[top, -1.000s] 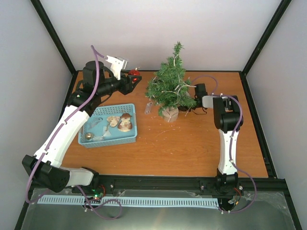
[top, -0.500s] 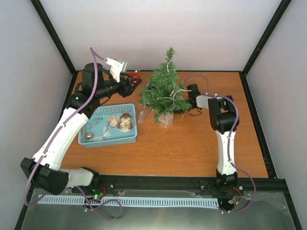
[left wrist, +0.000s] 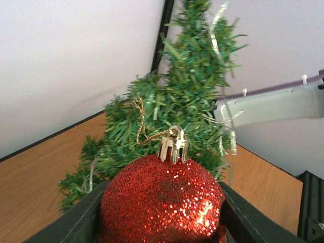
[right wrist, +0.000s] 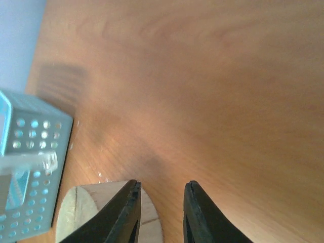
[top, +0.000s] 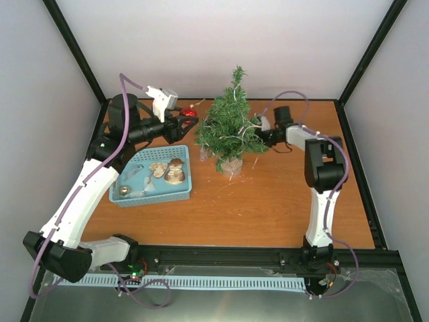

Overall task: Decorate the small christmas tree
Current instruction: Move the christmas tree to the center of the board, then hang the decoration item on the Christmas tree.

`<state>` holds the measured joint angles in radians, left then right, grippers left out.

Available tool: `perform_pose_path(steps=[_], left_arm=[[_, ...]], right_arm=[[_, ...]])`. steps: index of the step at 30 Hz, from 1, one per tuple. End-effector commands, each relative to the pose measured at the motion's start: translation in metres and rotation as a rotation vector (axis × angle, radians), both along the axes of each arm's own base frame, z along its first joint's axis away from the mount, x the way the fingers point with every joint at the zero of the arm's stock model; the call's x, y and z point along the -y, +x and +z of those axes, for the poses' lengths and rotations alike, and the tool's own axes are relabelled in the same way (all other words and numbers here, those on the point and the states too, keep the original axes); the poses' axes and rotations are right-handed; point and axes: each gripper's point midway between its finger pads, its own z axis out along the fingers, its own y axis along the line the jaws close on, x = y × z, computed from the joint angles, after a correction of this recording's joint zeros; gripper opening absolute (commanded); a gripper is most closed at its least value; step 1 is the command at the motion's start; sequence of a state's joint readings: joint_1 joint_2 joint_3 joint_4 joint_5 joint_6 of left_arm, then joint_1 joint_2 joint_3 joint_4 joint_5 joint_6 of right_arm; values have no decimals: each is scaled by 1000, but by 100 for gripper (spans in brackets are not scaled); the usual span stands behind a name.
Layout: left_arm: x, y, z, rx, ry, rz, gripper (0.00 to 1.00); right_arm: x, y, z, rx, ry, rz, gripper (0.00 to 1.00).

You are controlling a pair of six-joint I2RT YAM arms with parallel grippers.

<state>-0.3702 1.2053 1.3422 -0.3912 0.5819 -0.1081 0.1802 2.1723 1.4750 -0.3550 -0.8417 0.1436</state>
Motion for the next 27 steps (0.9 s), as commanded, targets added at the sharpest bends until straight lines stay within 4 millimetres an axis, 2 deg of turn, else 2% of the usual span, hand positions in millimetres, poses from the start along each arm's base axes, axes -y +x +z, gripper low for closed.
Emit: perform_pose_path(steps=[1, 3, 6, 8, 11, 15, 16, 19, 23, 25, 27], left_arm=[[7, -21, 26, 149, -24, -114, 40], [9, -24, 33, 182, -37, -137, 40], [14, -30, 44, 232, -62, -189, 40], [15, -29, 59, 297, -76, -197, 40], [18, -21, 73, 352, -71, -200, 40], [22, -10, 96, 422, -70, -197, 40], [24, -8, 101, 438, -73, -203, 40], [28, -5, 114, 482, -90, -229, 40], [35, 9, 127, 516, -106, -231, 40], [39, 14, 132, 512, -119, -249, 40], [45, 18, 134, 509, -132, -275, 40]], right_arm=[[76, 41, 57, 92, -65, -294, 27], [103, 47, 85, 139, -91, -375, 29], [129, 49, 140, 240, -110, -456, 32], [137, 45, 185, 328, -111, -491, 34], [139, 31, 254, 464, -79, -524, 37], [122, -3, 340, 649, -7, -487, 37], [114, -16, 366, 723, 23, -464, 37], [84, -54, 420, 888, 114, -380, 36], [39, -97, 472, 1031, 219, -253, 38], [26, -105, 485, 1046, 282, -220, 38], [20, -106, 495, 1043, 343, -203, 38]])
